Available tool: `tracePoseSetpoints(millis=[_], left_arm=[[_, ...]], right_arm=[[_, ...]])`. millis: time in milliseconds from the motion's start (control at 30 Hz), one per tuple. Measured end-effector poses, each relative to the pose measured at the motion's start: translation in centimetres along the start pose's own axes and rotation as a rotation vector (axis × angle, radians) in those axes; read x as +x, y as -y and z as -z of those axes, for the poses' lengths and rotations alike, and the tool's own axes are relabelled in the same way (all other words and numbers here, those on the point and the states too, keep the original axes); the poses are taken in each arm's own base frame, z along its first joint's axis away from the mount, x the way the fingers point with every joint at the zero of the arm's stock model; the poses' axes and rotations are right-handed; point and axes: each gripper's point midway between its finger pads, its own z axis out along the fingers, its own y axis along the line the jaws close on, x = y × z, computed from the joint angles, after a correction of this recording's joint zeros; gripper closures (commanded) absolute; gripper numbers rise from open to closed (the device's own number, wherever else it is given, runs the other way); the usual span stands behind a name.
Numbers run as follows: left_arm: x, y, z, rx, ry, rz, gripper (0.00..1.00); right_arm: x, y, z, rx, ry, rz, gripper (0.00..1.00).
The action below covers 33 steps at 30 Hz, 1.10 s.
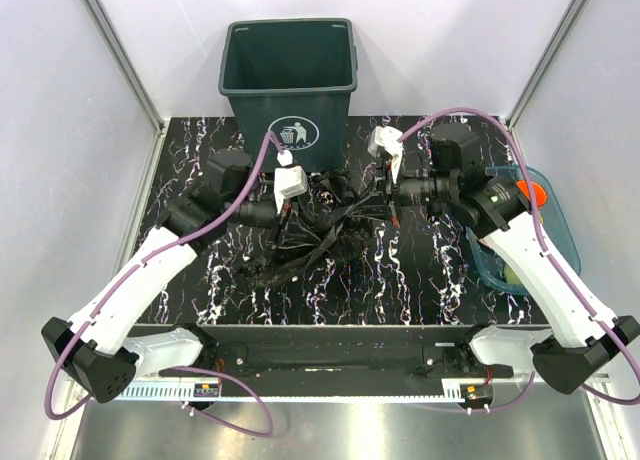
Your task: Put the trash bags into the trash bin
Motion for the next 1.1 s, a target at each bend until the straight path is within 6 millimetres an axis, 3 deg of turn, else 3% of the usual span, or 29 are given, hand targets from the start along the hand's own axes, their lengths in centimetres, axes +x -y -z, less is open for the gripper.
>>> tracePoseSetpoints(millis=[100,167,200,233,267,300,367,433,500,600,733,833,900,1000,1100], left_arm=[[-0.6,1.0,0.2,0.056,0.027,0.029,0.99],[-1.3,1.9,0.5,0.086,0.053,0.042,1.0],[-1.9,2.3,0.7,0.094,0.07,0.044,1.0],[-2.5,2.7,0.9,0.097,0.089,0.045,1.0],[-3.4,2.8,1.2,0.091,0.117,0.033,1.0],[-4.2,3.0,1.6,0.085,0.141,0.029,1.0],[-6.4,2.9,2.5,0.051,0.197,0.034,1.0],[-8.4,2.2,3.4,0.0,0.251,0.043,1.0],[-10.3,0.6,4.7,-0.089,0.318,0.066,1.0],[-10.4,-1.3,5.2,-0.181,0.377,0.137,1.0],[-6.5,-3.9,3.6,-0.249,0.367,0.319,1.0],[-4.0,-6.1,2.5,-0.309,0.348,0.432,1.0],[-2.9,-7.1,2.0,-0.349,0.346,0.482,1.0],[-3.0,-7.3,1.5,-0.359,0.364,0.497,1.0],[-4.1,-6.2,0.4,-0.319,0.383,0.466,1.0]], right_arm=[[-0.6,0.7,-0.1,0.019,0.002,0.044,1.0],[-1.7,1.8,-0.5,0.039,0.014,0.067,1.0],[-2.6,2.7,-1.0,0.05,0.028,0.081,0.92],[-3.4,3.4,-1.5,0.059,0.038,0.087,0.76],[-4.9,4.4,-2.2,0.066,0.053,0.08,0.34],[-6.4,5.6,-3.0,0.077,0.074,0.079,0.22],[-9.6,7.6,-4.1,0.102,0.106,0.064,0.11],[-12.8,9.6,-4.5,0.149,0.145,0.055,0.09],[-13.5,10.2,-3.6,0.178,0.141,0.0,0.07],[-11.6,11.2,0.3,0.245,0.113,-0.178,0.05],[-6.5,11.6,4.9,0.359,0.077,-0.412,0.04],[-2.8,8.6,5.3,0.348,0.015,-0.526,0.14],[-1.2,6.0,5.3,0.3,-0.008,-0.593,0.15],[-0.3,3.0,4.6,0.191,0.014,-0.703,0.13],[0.6,1.5,2.7,0.103,0.005,-0.784,0.08]])
